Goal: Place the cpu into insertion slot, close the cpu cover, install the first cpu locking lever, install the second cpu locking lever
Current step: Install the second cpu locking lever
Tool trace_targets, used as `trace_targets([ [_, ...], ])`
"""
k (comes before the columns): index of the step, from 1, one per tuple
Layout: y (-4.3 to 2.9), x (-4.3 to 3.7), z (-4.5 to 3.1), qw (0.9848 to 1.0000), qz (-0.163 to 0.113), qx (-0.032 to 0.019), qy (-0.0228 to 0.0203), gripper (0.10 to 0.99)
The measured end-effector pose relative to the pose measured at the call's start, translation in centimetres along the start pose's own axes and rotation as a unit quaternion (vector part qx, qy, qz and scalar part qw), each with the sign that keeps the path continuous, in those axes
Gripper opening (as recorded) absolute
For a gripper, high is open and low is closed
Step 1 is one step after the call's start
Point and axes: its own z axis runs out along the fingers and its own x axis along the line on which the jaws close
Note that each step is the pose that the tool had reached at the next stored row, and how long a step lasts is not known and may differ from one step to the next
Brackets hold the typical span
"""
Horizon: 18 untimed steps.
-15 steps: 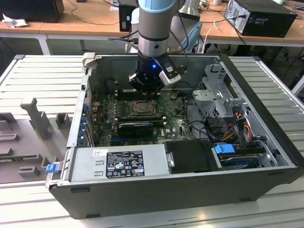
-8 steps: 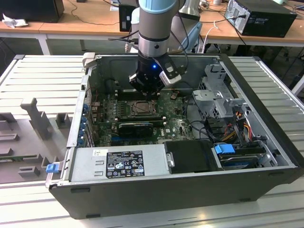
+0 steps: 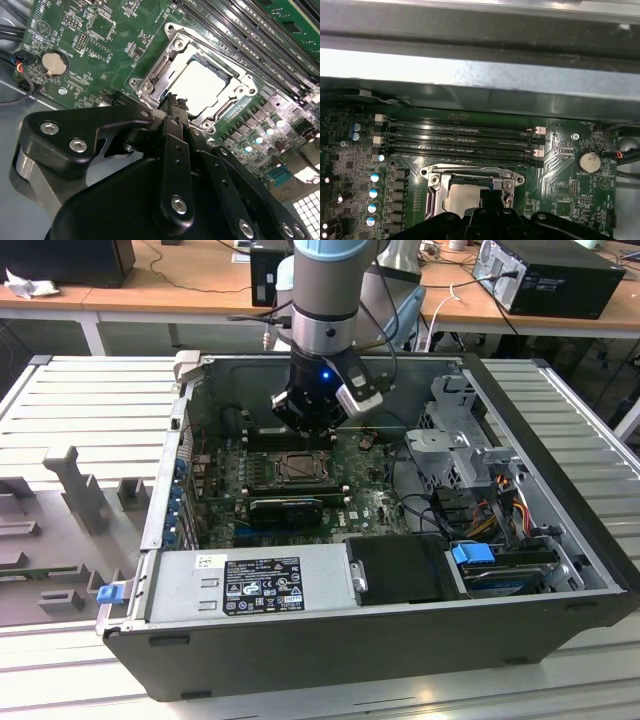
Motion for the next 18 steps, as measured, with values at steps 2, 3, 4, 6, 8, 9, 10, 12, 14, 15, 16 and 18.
trace_targets([
  [2,0.01,0.0,-0.08,1.0,0.0,0.0,0.0,0.106],
  [3,0.01,0.0,-0.11,1.0,0.0,0.0,0.0,0.106],
  [4,0.01,0.0,-0.19,1.0,0.0,0.0,0.0,0.106],
  [6,0.01,0.0,-0.26,1.0,0.0,0.0,0.0,0.106],
  [8,0.02,0.0,-0.39,1.0,0.0,0.0001,0.0,0.106],
  [9,0.03,0.0,-0.49,1.0,0.0,0.0,0.0,0.106],
  [10,0.03,0.0,-0.62,1.0,0.0,0.0,0.0,0.106],
  [12,0.05,0.0,-0.86,1.0,0.0,0.0,0.0,0.106],
  [14,0.04,0.0,-0.99,1.0,0.0,-0.0001,0.0,0.106],
  [15,-0.01,-0.01,-0.99,1.0,0.0,0.0,0.0,0.106],
  [16,-0.06,0.0,-1.0,1.0,0.0,0.0003,0.0,0.106],
  [18,-0.37,0.03,-1.01,1.0,0.0,0.0007,0.0001,0.106],
])
